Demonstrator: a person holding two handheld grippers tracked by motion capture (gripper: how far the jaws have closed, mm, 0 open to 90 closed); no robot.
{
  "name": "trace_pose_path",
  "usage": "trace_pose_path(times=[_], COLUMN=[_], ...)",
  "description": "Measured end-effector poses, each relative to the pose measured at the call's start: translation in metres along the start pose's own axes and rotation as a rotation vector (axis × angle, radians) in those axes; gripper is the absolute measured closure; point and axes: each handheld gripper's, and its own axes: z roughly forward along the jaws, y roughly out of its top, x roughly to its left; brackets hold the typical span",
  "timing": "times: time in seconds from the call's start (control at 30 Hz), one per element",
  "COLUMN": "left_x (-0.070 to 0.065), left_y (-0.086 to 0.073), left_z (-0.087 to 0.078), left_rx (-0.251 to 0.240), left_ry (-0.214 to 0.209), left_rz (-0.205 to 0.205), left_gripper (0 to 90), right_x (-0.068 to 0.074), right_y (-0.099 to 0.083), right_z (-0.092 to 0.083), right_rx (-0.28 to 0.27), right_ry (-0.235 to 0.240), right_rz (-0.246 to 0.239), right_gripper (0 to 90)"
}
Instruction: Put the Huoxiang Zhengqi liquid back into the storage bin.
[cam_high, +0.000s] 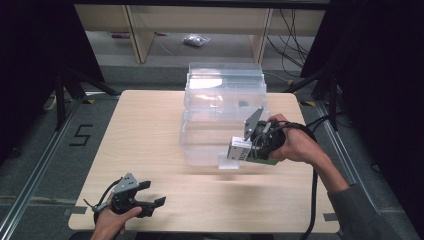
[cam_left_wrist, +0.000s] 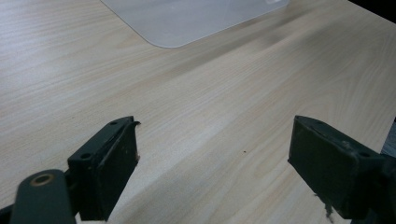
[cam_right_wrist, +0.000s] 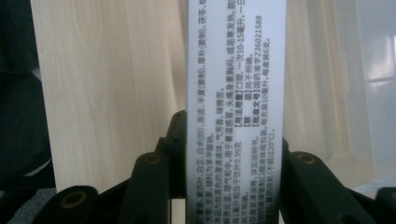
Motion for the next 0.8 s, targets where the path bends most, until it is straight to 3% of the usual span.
trace_pose_path(times=[0.1, 0.17, 0.23, 0.27, 0.3, 0.37, 0.5, 0.53, 0.63, 0.67, 0.7, 0.8], left_x=[-0.001, 0.0, -0.001, -0.001, -0.001, -0.001, -0.001, -0.001, -0.001, -0.001, -0.001, -0.001], left_y=[0.0, 0.0, 0.0, 0.0, 0.0, 0.0, 0.0, 0.0, 0.0, 0.0, 0.0, 0.0], left_z=[0.0, 0.0, 0.0, 0.0, 0.0, 0.0, 0.0, 0.0, 0.0, 0.0, 0.0, 0.0], left_rx=[-0.011, -0.004, -0.006, -0.006, -0.009, -0.008, -0.011, -0.016, -0.018, -0.013, -0.01, -0.012], left_ry=[0.006, -0.003, -0.003, 0.004, 0.004, 0.0, -0.006, -0.007, -0.004, -0.009, -0.009, -0.009], left_rz=[0.0, -0.001, -0.001, 0.002, -0.001, -0.004, -0.006, -0.004, -0.009, -0.005, -0.006, -0.006], left_gripper=[14.9, 14.9, 14.9, 14.9, 14.9, 14.9, 14.9, 14.9, 14.9, 14.9, 14.9, 14.9], right_x=[-0.003, -0.01, -0.014, -0.019, -0.019, -0.027, -0.036, -0.041, -0.046, -0.05, -0.05, -0.057], right_y=[0.003, 0.005, 0.008, 0.009, 0.01, 0.013, 0.016, 0.017, 0.017, 0.017, 0.017, 0.015], right_z=[-0.005, -0.006, -0.007, -0.007, -0.006, -0.004, 0.001, 0.004, 0.007, 0.009, 0.01, 0.016], right_rx=[0.018, 0.02, 0.021, 0.025, 0.025, 0.013, 0.03, 0.02, 0.044, 0.027, 0.053, 0.052], right_ry=[-0.014, -0.021, -0.014, -0.029, -0.018, -0.025, -0.016, -0.014, -0.005, -0.01, -0.007, 0.001], right_rz=[0.037, -0.002, 0.005, -0.029, -0.002, -0.034, -0.007, -0.044, -0.027, -0.052, -0.001, -0.013], right_gripper=[65.0, 65.1, 65.1, 65.1, 65.1, 65.0, 65.1, 65.1, 65.0, 65.1, 65.0, 65.1])
